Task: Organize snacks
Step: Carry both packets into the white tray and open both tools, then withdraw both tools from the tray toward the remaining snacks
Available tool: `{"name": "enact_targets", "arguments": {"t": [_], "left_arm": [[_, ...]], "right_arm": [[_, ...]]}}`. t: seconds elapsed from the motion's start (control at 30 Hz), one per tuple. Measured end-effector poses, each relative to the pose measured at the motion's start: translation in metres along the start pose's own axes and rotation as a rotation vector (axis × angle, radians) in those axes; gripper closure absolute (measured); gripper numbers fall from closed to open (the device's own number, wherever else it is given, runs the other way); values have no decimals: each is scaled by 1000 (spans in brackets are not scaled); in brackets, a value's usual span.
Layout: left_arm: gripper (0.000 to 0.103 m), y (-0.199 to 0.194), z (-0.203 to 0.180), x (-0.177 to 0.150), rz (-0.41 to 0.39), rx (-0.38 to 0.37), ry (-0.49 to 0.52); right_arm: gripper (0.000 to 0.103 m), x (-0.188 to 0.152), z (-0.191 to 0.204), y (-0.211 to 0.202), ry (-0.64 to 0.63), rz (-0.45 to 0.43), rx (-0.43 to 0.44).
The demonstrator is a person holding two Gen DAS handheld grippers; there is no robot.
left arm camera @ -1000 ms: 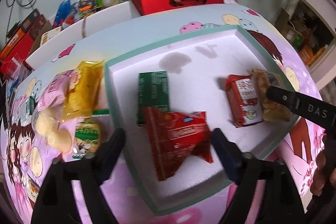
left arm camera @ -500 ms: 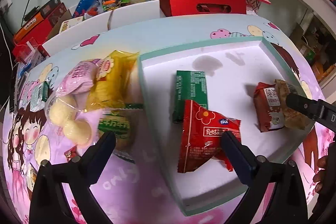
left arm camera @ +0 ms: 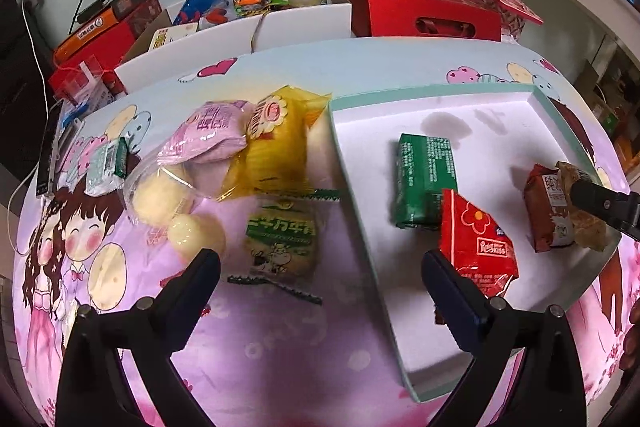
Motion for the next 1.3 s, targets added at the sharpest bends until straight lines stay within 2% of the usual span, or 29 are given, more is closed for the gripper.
{"name": "enact_targets", "arguments": {"t": [0.27,0.53,0.93,1.3], "left_arm": [[3,-1,13,-4,16,-8,-14],[3,1,36,-11,45,-26,-78],[3,-7,76,-18,26,-44,-184],[3,-10,103,-27,28,-34,-234]], "right_arm": [[0,-2,16,1,-21,4,-14],[0,-8,39,1,-39,14,6],[0,-15,76,-7,-99,-21,36],[3,-22,108,-16,-166,-54,65]]}}
Point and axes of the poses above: each gripper's, at about its wrist camera, not at the fingertips, and y roughly the way its jaws point, z to its left, x to its top, the point moved 4 cm from there along y, roughly the way its jaws point, and after that the axes turned 2 degrees about -x, right-handed, at the moved point
